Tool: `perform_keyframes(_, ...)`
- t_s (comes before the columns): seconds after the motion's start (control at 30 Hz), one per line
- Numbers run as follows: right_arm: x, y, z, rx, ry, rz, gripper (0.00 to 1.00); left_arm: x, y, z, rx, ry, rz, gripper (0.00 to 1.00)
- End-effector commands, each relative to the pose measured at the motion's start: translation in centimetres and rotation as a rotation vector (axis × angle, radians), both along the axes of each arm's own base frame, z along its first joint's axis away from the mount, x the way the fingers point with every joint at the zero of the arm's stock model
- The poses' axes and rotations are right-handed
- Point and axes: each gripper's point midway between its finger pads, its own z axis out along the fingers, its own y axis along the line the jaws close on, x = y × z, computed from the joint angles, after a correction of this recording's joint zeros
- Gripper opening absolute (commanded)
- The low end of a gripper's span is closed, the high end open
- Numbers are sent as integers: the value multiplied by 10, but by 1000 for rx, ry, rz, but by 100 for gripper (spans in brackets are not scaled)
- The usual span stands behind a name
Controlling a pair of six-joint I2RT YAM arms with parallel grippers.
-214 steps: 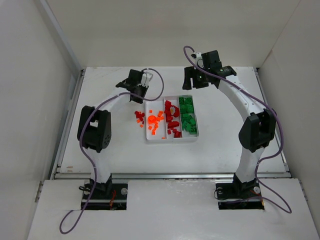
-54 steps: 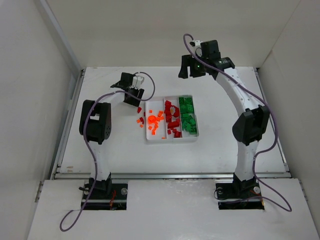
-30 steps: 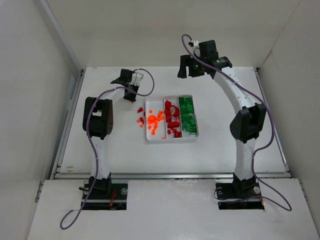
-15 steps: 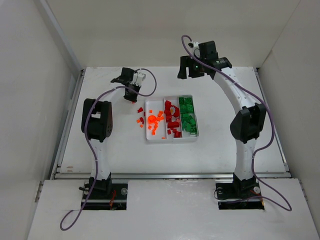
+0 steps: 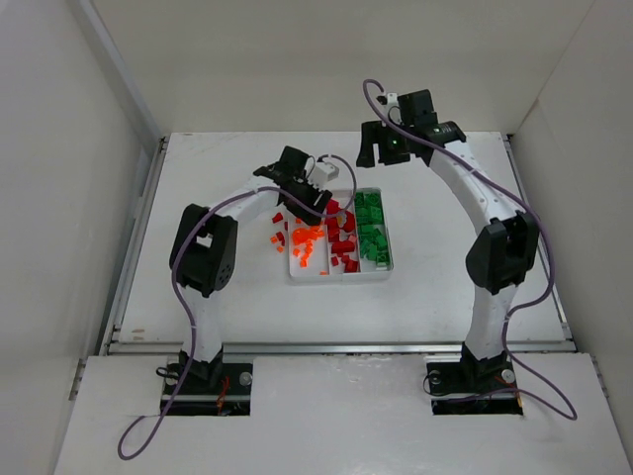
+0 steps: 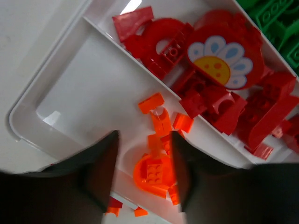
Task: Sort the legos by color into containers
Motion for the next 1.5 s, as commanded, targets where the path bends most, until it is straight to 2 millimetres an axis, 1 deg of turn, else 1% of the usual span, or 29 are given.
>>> perform_keyframes(0.0, -7, 2, 35, 35, -92, 13, 79, 3, -5, 23, -24, -71, -13, 56)
perform_keyframes(0.03, -8, 2, 40, 38, -101, 13, 79, 2, -8, 23, -16, -75, -17, 62)
perform_keyframes(0.13, -12, 1, 34, 34, -91, 13, 79, 14, -12, 39, -14, -125, 7, 69)
perform_keyframes(0.23, -15, 1, 34, 40, -89, 20, 79, 23, -15, 63, -29, -173, 54, 67)
perform_keyframes(0.27, -13, 2, 35, 42, -98, 20, 79, 31, -11, 72, -11, -208, 82, 65)
perform_keyframes(0.3, -14, 1, 40, 45, -106, 20, 79, 31, -7, 80, -5, -220, 108, 64)
perform_keyframes(0.37, -15, 1, 32, 42, -95, 20, 79, 37, 17, 86, 13, -235, 177, 59)
perform_keyframes(0.4, -14, 3, 34, 50, -102, 27, 80, 36, 28, 98, -1, -248, 205, 56)
perform_keyframes(0.43, -15, 3, 29, 46, -92, 27, 80, 44, 49, 103, 1, -273, 255, 53)
perform_keyframes(0.47, -16, 3, 29, 46, -91, 27, 80, 39, 61, 94, 7, -250, 283, 49)
perform_keyframes(0.5, -16, 3, 29, 46, -91, 27, 80, 39, 72, 94, 9, -253, 305, 46)
perform_keyframes(0.53, -16, 4, 30, 52, -90, 35, 80, 37, 82, 101, 3, -269, 324, 39)
perform_keyframes(0.57, -15, 5, 31, 55, -98, 35, 80, 41, 99, 100, 9, -280, 353, 37)
perform_keyframes(0.63, -15, 6, 27, 57, -88, 42, 80, 33, 113, 81, 51, -254, 344, 37)
perform_keyframes(0.67, -13, 7, 22, 54, -78, 42, 80, 32, 114, 78, 61, -257, 331, 38)
perform_keyframes(0.73, -10, 9, 24, 63, -87, 49, 80, 24, 112, 63, 80, -232, 262, 44)
perform_keyframes(0.77, -10, 9, 24, 63, -87, 49, 80, 20, 111, 47, 93, -193, 237, 47)
perform_keyframes(0.8, -8, 10, 23, 63, -87, 49, 80, 18, 110, 44, 93, -186, 220, 52)
perform_keyframes(0.87, -7, 11, 22, 61, -81, 49, 80, 9, 109, 19, 105, -139, 190, 57)
perform_keyframes(0.9, -6, 11, 26, 64, -92, 49, 80, 8, 111, 15, 115, -141, 174, 57)
perform_keyframes(0.93, -4, 12, 22, 62, -83, 49, 80, 2, 110, 3, 116, -120, 158, 57)
perform_keyframes(1.03, -5, 10, 20, 53, -76, 42, 80, -4, 110, -16, 128, -85, 137, 58)
perform_keyframes(1.1, -4, 8, 19, 46, -79, 32, 80, -6, 111, -33, 142, -46, 134, 55)
perform_keyframes(1.2, -5, 7, 18, 43, -70, 32, 80, -2, 108, -40, 153, -38, 129, 55)
perform_keyframes(1.23, -4, 6, 18, 38, -72, 25, 80, -4, 108, -47, 155, -17, 135, 55)
perform_keyframes(1.3, -3, 6, 21, 41, -80, 25, 80, 10, 106, -44, 152, -45, 153, 55)
perform_keyframes(1.33, -4, 6, 24, 41, -80, 25, 80, 11, 103, -52, 165, -32, 156, 55)
perform_keyframes(1.4, 0, 8, 19, 39, -75, 25, 80, 17, 97, -54, 165, -31, 147, 54)
perform_keyframes(1.47, 0, 6, 23, 34, -79, 18, 80, 16, 97, -60, 172, -14, 145, 50)
